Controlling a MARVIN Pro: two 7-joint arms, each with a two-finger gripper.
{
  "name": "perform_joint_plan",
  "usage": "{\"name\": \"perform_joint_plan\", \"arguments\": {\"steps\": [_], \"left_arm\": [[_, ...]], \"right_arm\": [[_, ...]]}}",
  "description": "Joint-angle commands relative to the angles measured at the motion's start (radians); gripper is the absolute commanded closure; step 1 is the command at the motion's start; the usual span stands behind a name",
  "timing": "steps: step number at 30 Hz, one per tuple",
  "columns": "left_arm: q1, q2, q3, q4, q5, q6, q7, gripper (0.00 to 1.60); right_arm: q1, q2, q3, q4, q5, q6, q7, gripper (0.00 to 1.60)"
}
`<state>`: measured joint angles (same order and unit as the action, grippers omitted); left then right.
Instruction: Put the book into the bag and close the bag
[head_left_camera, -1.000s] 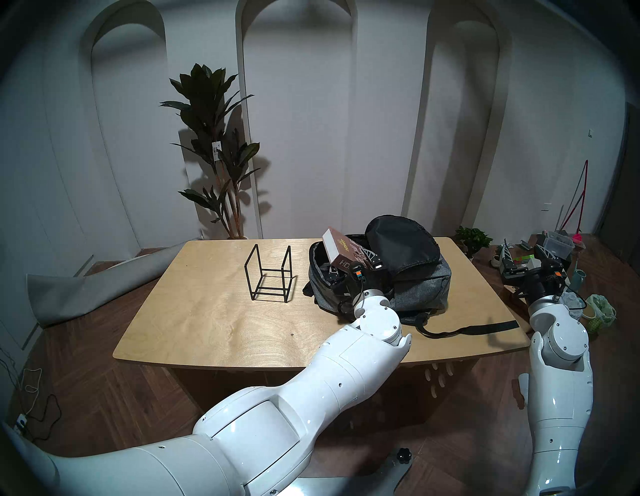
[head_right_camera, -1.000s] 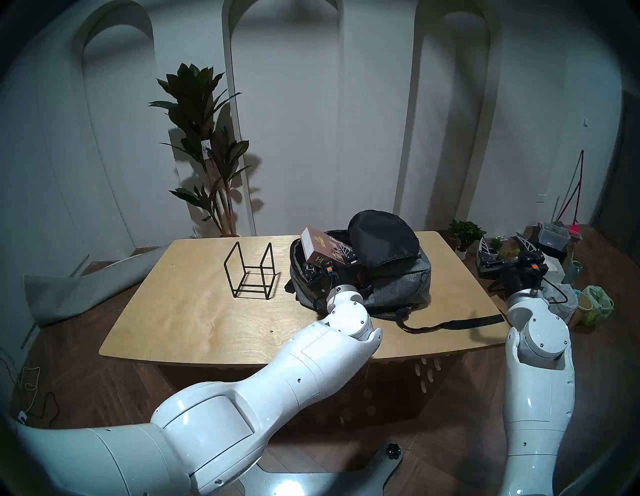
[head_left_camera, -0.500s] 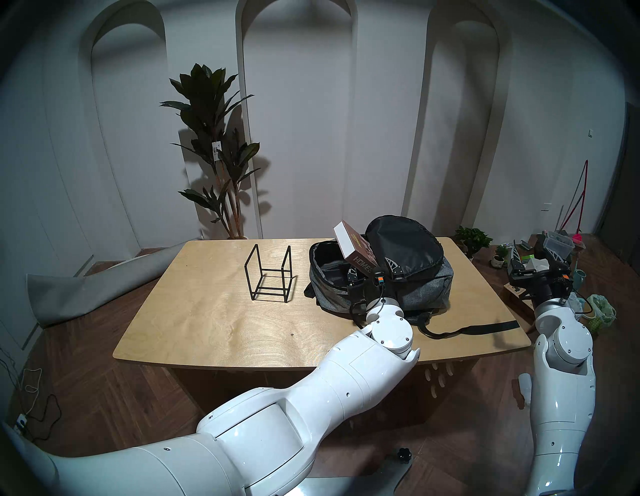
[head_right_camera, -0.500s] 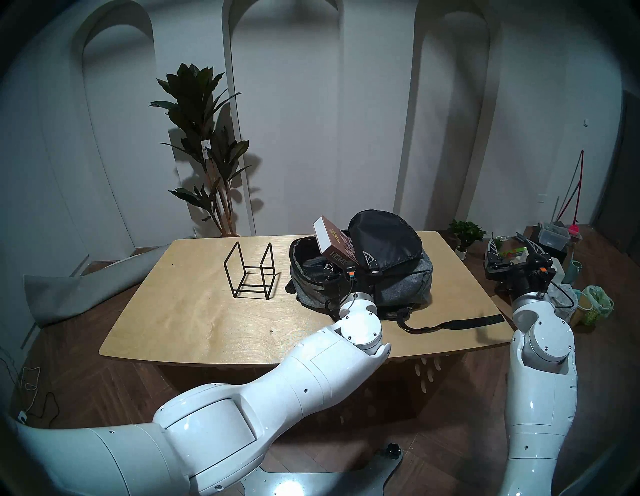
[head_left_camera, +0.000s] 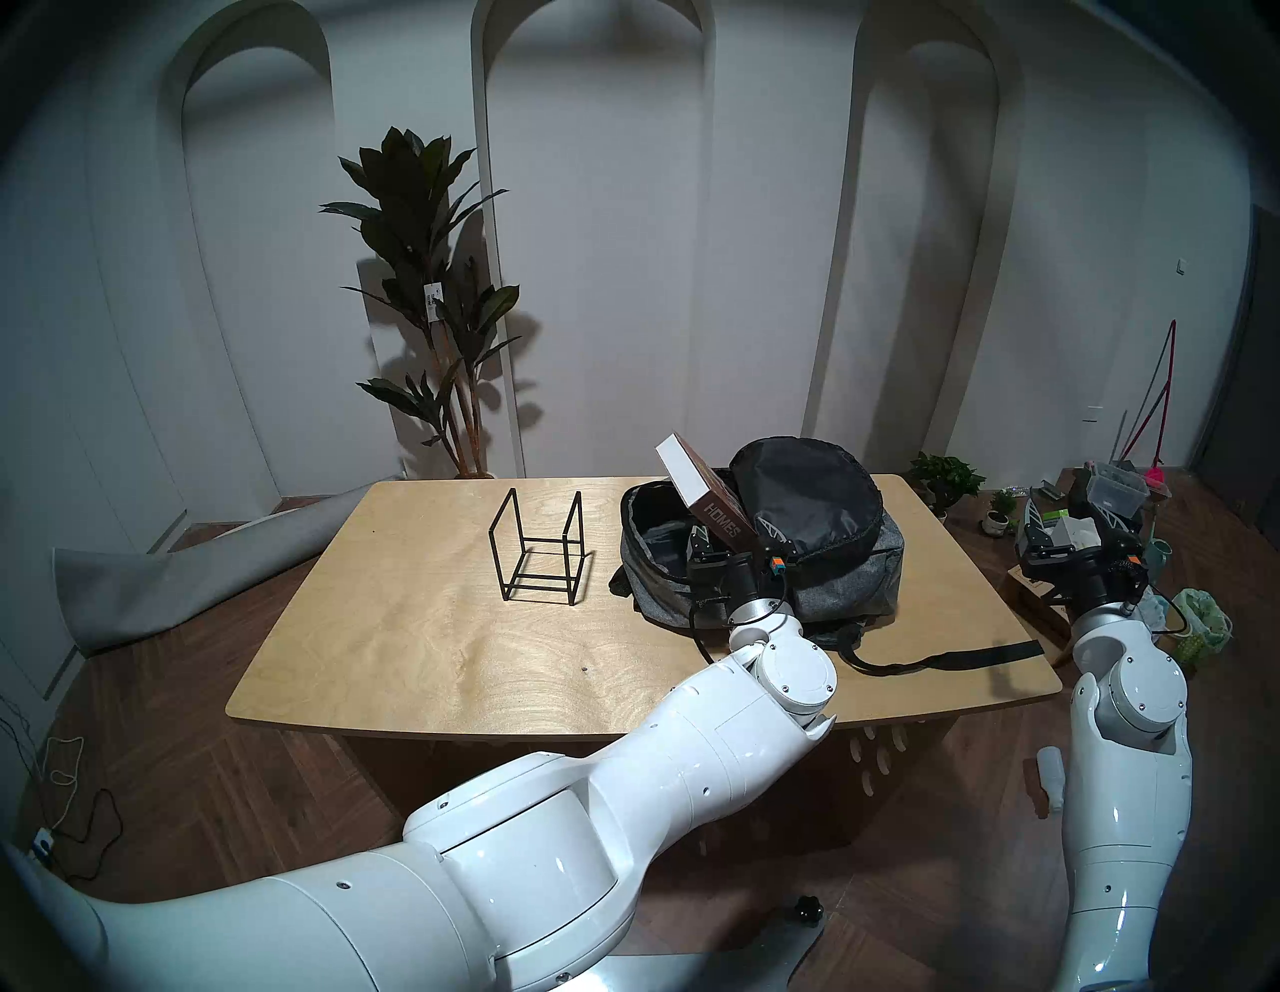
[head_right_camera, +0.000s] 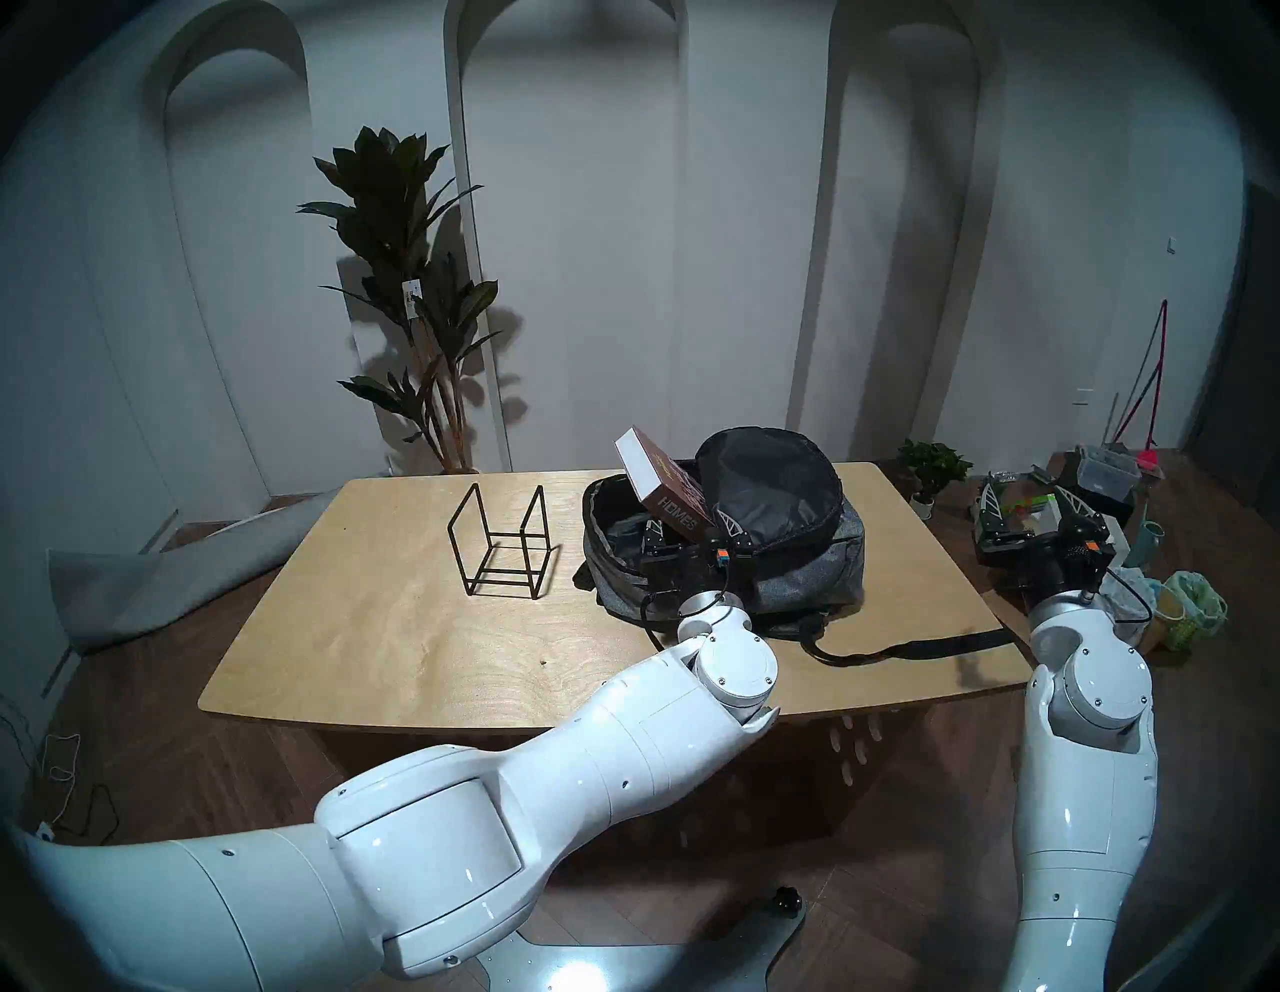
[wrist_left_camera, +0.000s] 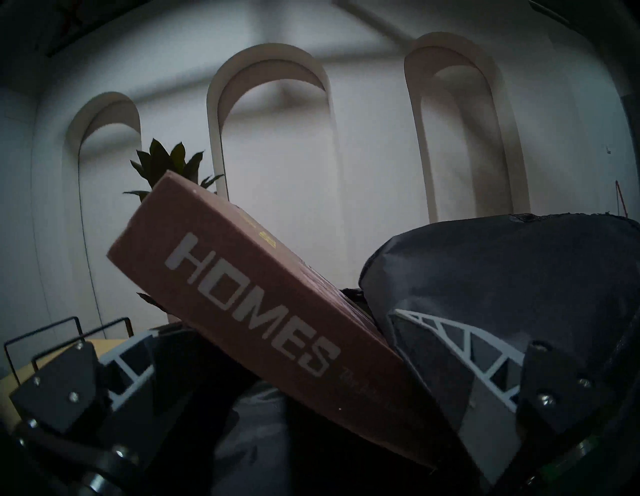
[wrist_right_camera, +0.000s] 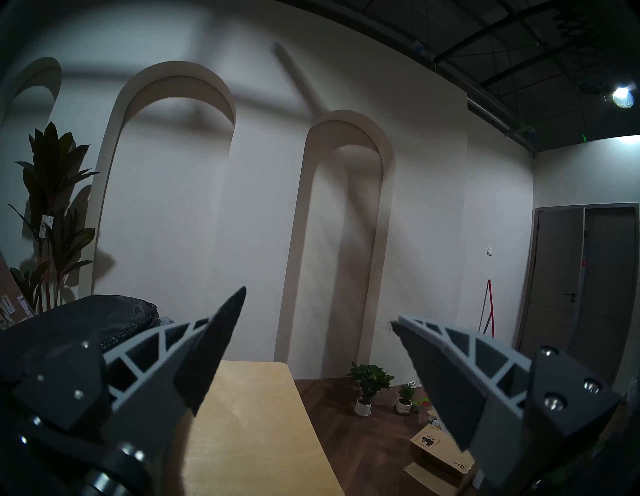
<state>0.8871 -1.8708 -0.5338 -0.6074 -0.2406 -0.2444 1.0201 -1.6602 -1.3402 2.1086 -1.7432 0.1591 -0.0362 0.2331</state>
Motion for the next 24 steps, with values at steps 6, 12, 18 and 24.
{"name": "perform_joint_plan", "arguments": {"steps": [6, 12, 18, 24], "left_arm": [[-0.031, 0.057, -0.001, -0.119, 0.021, 0.061, 0.035, 0.0], [-0.024, 0.107, -0.007, -0.187, 0.019, 0.101, 0.048, 0.0], [-0.017, 0.161, -0.009, -0.263, 0.031, 0.133, 0.074, 0.0], [-0.003, 0.212, -0.009, -0.351, 0.032, 0.173, 0.074, 0.0]], "right_arm": [[0.038, 0.002, -0.019, -0.005, 0.012, -0.007, 0.001, 0.0], [0.042, 0.002, -0.023, 0.003, 0.01, -0.008, -0.005, 0.0], [0.046, -0.002, -0.033, 0.019, 0.017, -0.015, -0.009, 0.0], [0.053, -0.008, -0.046, 0.026, 0.022, -0.021, -0.018, 0.0]]}}
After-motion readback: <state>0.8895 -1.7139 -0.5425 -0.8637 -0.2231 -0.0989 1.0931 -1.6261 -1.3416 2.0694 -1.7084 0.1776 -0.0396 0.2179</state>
